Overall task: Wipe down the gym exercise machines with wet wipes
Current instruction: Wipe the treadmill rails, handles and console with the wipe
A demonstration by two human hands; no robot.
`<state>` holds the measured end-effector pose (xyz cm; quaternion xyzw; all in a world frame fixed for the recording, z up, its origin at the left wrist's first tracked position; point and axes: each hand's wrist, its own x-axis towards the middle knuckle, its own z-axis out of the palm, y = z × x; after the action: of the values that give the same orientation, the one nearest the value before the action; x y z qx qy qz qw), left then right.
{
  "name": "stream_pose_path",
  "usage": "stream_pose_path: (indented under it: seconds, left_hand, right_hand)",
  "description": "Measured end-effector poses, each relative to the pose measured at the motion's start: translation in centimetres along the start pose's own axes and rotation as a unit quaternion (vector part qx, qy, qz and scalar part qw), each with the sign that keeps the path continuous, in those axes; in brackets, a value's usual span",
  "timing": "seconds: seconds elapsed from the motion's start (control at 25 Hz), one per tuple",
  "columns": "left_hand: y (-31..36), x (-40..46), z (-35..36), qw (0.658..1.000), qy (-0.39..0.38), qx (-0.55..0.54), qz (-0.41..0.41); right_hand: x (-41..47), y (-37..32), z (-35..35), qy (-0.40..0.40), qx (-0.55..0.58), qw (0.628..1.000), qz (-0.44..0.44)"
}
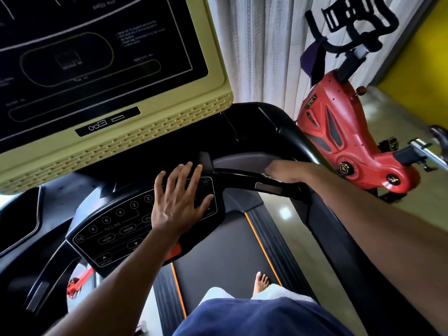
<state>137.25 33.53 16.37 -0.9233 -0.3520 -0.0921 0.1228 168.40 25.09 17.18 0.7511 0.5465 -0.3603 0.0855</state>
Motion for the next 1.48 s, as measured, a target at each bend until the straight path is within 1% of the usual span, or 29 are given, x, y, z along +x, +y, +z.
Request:
stream_pose_path:
  seconds: [0.08,0.16,0.24,0.32,0.36,0.4,0.44,0.52,0.56,0.64,0.72,0.76,0.84,0.88,0.92,0.96,1.0,1.08,1.12,1.2,1.24,1.28,1.32,1.36,1.4,1.48]
  left_hand:
    - [0.0,0.0,0.0,1.0,-0.004,0.001,-0.002]
    - [0.0,0.0,0.0,1.0,-0.006,-0.003,-0.002]
    - [0.2,0.0,-0.1,1.0,-0.004,-0.002,0.0]
    - [0.1,0.0,-0.3,1.0,-0.004,0.0,-0.002]
    - [0.1,-0.1,-0.3,1.0,-0.003,-0.002,-0.002]
    - [0.2,0.0,-0.3,1.0,-0.003,-0.003,-0.001]
    - [0.2,0.0,-0.3,1.0,-0.003,-0.005,0.0]
    - [0.0,-0.1,-0.2,1.0,-0.001,-0.008,-0.001]
    - [0.0,-0.1,-0.1,1.0,0.004,-0.011,0.001]
    - [0.0,-0.1,-0.1,1.0,0.009,-0.012,0.004]
    - [0.1,-0.1,0.0,1.0,0.004,-0.009,0.002]
    - [0.1,0.0,0.0,1.0,0.002,-0.007,0.001]
    - [0.1,-0.1,-0.1,1.0,-0.002,-0.013,-0.001]
    - [0.0,-0.1,-0.1,1.0,-0.003,-0.017,-0.001]
    - [0.0,-0.1,-0.1,1.0,-0.002,-0.018,-0.002]
    - [0.1,0.0,-0.1,1.0,-0.001,-0.016,-0.001]
    - [0.1,0.0,-0.2,1.0,-0.004,-0.014,0.0]
    - [0.2,0.1,-0.2,1.0,-0.009,-0.014,-0.001]
    - [0.2,0.2,-0.2,1.0,-0.011,-0.016,-0.003]
    - [0.1,0.3,-0.4,0.999,-0.023,-0.023,-0.001]
    - [0.0,0.3,-0.5,0.999,-0.029,-0.025,0.003]
    - [0.0,0.2,-0.5,0.999,-0.034,-0.023,0.007]
    - [-0.2,0.2,-0.6,0.999,-0.039,-0.023,0.01]
    - [-0.2,0.3,-0.6,0.998,-0.045,-0.028,0.015]
    - [-0.2,0.2,-0.6,0.998,-0.051,-0.033,0.021]
    - [-0.6,0.1,-0.4,0.997,-0.054,-0.035,0.03]
  right_hand:
    - [-0.2,-0.1,-0.2,0.005,-0.008,1.0,0.011]
    - [0.5,-2.2,-0.8,0.012,0.023,1.0,0.002]
    - [1.4,-5.8,-1.4,0.042,0.094,0.993,-0.054]
    - [1.9,-9.3,-1.3,0.059,0.177,0.977,-0.102]
    - [2.0,-10.2,-0.9,0.076,0.204,0.969,-0.119]
    - [1.7,-10.3,-0.3,0.101,0.201,0.965,-0.134]
    - [1.4,-9.6,0.5,0.126,0.187,0.965,-0.135]
    - [0.7,-6.1,2.0,0.175,0.139,0.969,-0.104]
    - [0.0,-4.0,2.8,0.189,0.116,0.972,-0.084]
    - [-2.0,-0.4,5.0,0.23,0.105,0.967,-0.022]
    - [-3.5,1.3,7.6,0.309,0.103,0.945,0.011]
    - [-3.8,1.6,8.9,0.358,0.098,0.928,0.007]
    - [-4.3,1.5,11.0,0.461,0.112,0.88,-0.014]
    - [-4.7,1.3,11.7,0.497,0.139,0.856,-0.032]
    - [-5.1,0.8,12.5,0.53,0.186,0.826,-0.044]
    - [-5.8,0.2,13.0,0.551,0.248,0.796,-0.035]
    - [-6.3,-0.6,13.8,0.568,0.32,0.758,-0.004]
    - [-6.4,-2.2,15.4,0.559,0.477,0.671,0.097]
    - [-5.8,-2.8,15.6,0.535,0.564,0.611,0.149]
    - [-3.3,-3.2,14.9,0.476,0.724,0.445,0.225]
    - [-2.3,-3.3,14.1,0.458,0.773,0.37,0.235]
    - [-1.8,-3.2,13.5,0.453,0.797,0.317,0.241]
    - [-1.4,-3.4,13.4,0.452,0.811,0.281,0.242]
    - [-1.3,-3.7,13.7,0.446,0.816,0.27,0.249]
    - [-1.7,-3.9,14.7,0.442,0.815,0.277,0.251]
    - [-2.5,-4.4,16.9,0.412,0.8,0.341,0.271]
